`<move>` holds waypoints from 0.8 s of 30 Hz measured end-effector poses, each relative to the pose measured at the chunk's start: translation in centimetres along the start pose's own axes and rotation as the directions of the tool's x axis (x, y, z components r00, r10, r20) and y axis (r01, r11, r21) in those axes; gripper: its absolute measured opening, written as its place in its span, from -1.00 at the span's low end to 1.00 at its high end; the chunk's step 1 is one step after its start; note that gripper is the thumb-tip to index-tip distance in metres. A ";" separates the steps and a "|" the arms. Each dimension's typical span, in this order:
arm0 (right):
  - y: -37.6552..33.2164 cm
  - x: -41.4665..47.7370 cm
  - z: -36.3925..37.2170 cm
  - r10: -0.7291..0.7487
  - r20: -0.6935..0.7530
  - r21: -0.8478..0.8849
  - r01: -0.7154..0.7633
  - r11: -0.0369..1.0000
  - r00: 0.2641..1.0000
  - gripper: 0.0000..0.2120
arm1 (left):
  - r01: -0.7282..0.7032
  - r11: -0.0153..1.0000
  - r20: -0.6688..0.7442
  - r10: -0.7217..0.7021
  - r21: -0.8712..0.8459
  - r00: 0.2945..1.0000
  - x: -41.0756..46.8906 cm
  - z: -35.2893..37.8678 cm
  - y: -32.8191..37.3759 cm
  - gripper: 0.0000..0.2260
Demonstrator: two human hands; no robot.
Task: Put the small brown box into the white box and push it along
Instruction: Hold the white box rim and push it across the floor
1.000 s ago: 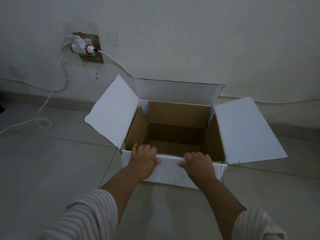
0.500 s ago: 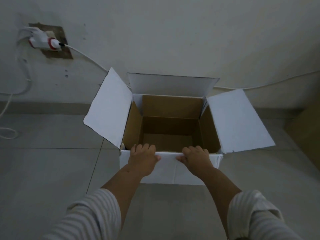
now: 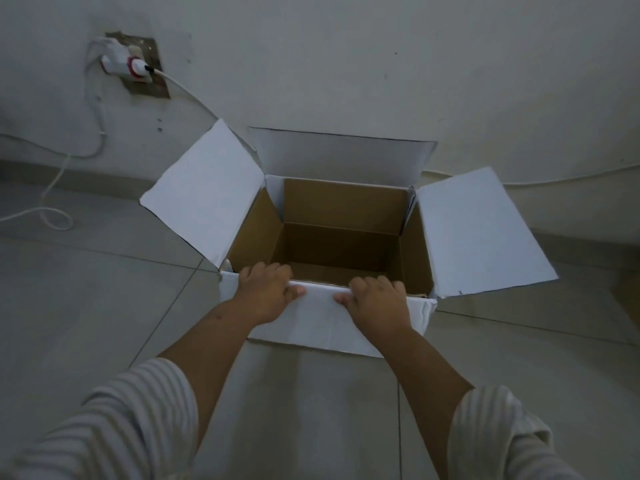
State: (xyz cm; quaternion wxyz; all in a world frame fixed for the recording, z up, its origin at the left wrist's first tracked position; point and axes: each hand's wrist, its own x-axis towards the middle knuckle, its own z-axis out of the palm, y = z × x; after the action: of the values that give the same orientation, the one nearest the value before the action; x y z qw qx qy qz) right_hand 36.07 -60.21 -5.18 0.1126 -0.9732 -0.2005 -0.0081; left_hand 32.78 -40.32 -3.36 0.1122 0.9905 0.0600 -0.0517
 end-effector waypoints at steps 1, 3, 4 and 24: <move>1.2 -0.6 -0.3 -0.007 -0.003 0.006 0.007 1.000 1.000 -0.62 | -0.001 1.000 -0.008 0.000 -0.009 1.000 -0.4 0.3 1.2 -0.72; 3.3 -1.9 -1.0 -0.020 -0.003 0.009 0.020 1.000 1.000 -0.63 | -0.001 1.000 -0.027 0.000 -0.028 1.000 -1.1 1.1 3.7 -0.72; 4.4 -2.5 -1.4 -0.020 0.000 0.006 0.020 1.000 1.000 -0.63 | -0.002 1.000 -0.033 0.001 -0.031 0.999 -1.3 1.5 4.9 -0.71; 24.9 -7.9 -5.5 0.094 -0.087 0.008 -0.093 0.996 0.992 -0.62 | -0.135 0.990 -0.087 0.137 0.028 0.987 1.3 6.3 25.6 -0.69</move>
State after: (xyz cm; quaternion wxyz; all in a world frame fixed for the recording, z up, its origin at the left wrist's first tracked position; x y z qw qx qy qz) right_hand 38.77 -86.76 -5.67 0.1233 -0.9800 -0.1497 -0.0451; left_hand 36.88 -66.39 -4.13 0.1019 0.9948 -0.0034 -0.0004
